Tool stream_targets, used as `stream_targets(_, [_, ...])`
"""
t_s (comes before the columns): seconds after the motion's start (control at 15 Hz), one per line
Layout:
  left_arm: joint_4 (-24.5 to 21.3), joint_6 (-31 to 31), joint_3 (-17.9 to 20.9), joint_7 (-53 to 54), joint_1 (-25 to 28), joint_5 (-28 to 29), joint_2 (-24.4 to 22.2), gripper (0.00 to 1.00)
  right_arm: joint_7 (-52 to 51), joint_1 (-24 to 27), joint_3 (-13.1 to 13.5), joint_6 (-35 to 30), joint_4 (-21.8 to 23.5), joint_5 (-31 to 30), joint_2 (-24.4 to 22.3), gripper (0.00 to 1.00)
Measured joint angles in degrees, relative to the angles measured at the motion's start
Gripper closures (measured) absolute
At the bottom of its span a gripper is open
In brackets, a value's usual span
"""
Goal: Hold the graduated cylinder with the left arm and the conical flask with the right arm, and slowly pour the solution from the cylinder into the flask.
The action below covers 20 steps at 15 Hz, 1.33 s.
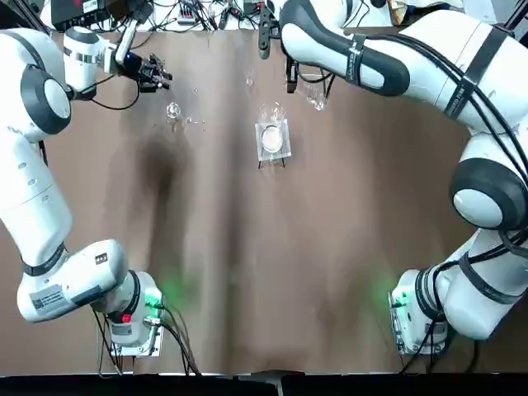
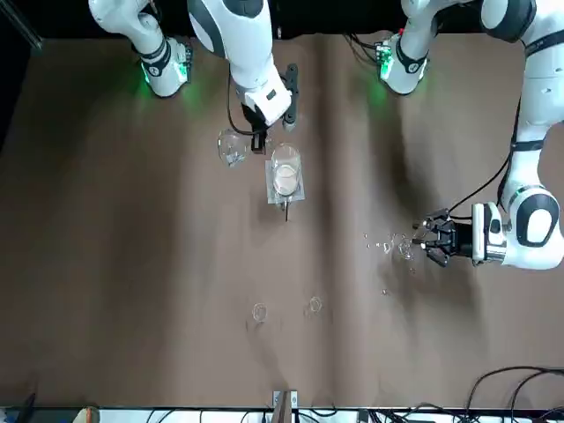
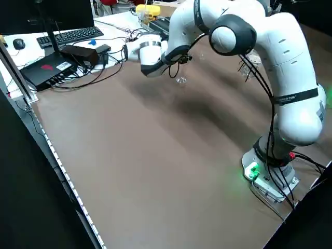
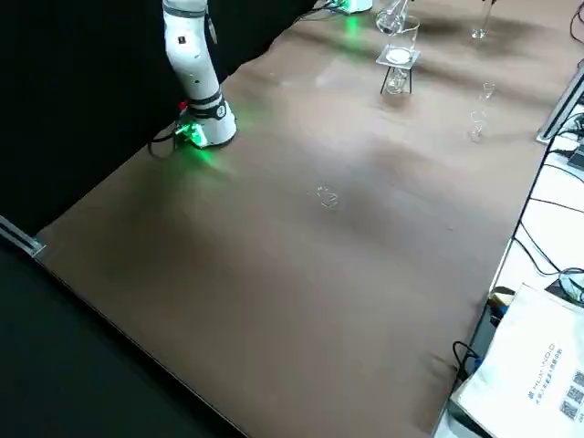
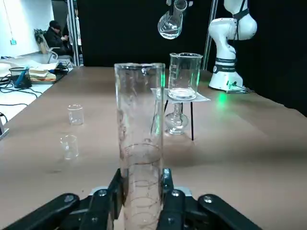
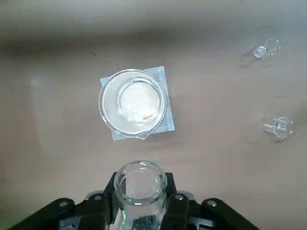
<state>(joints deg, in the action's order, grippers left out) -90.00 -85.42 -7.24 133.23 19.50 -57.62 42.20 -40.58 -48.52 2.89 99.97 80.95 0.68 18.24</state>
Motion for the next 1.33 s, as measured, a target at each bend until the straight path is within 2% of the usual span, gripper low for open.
stream_targets(0.33, [0.01, 0.4, 0.0, 1.93, 1.81, -0.03, 2.63, 0.66, 1.16, -1.98, -0.01, 0.57, 0.01, -4.48, 1.36, 0.61])
stream_targets(0.67, [0.02, 0.52, 0.01, 2.97, 2.68, -0.03, 3.3, 0.66, 1.74, -3.28, 0.0, 0.8, 0.0, -6.71, 2.38, 0.61])
stream_targets(0.8, [0.02, 0.53, 0.0, 2.97, 2.68, -0.03, 3.42, 0.59, 1.99, -4.48, 0.0, 0.8, -0.01, -9.48, 2.54, 0.61])
stream_targets(1.13, [0.02, 0.54, 0.07, 2.97, 2.74, -0.03, 3.91, 0.55, 2.86, -5.7, 0.0, 0.77, -0.01, -11.55, 3.51, 0.61])
stream_targets(1.2, [0.03, 0.54, 0.08, 2.97, 2.79, -0.03, 3.93, 0.52, 3.08, -5.9, 0.0, 0.77, -0.01, -12.27, 3.68, 0.61])
stream_targets(1.33, [0.08, 0.54, 0.09, 2.97, 2.84, -0.03, 3.94, 0.36, 3.59, -6.54, 0.0, 0.74, -0.01, -13.79, 3.91, 0.61])
